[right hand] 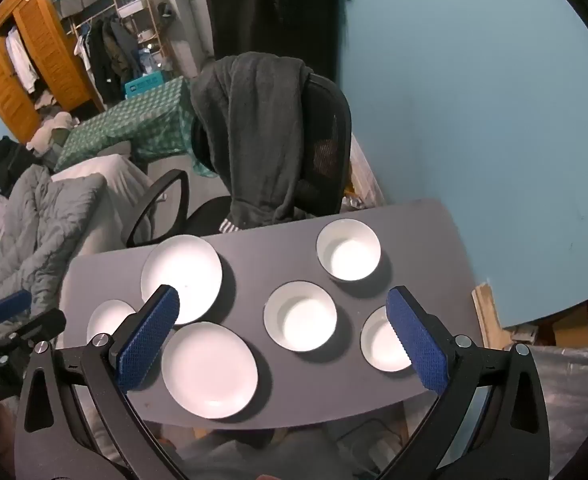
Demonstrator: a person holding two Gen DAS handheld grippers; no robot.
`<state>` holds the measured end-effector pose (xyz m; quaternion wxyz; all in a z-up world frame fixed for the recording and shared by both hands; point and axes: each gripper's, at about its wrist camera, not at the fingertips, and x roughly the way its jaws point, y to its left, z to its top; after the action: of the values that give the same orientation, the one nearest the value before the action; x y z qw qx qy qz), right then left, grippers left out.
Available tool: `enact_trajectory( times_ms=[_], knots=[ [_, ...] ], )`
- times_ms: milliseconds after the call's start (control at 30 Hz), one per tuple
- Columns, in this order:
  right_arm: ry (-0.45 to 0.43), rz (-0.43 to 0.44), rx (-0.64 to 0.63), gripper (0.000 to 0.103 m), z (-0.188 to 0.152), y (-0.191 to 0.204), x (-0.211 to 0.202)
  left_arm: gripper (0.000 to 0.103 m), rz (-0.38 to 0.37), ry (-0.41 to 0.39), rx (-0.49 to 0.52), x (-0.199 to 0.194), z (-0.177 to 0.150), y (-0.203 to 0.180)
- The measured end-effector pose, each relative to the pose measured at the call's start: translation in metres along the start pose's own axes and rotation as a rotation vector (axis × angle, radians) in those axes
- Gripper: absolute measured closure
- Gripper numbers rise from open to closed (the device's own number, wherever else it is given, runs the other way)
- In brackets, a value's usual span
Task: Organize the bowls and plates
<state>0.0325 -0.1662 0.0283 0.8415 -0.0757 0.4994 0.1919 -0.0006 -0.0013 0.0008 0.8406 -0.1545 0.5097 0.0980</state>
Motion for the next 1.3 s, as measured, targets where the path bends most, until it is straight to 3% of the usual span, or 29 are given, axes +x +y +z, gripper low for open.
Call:
enact_trajectory(
  times_ms=[1300],
  knots=[
    [0.009, 0.003, -0.035, 0.002, 0.004, 0.004, 0.002, 0.017, -0.032, 0.007, -0.039, 0.000, 0.008, 0.003]
  ],
)
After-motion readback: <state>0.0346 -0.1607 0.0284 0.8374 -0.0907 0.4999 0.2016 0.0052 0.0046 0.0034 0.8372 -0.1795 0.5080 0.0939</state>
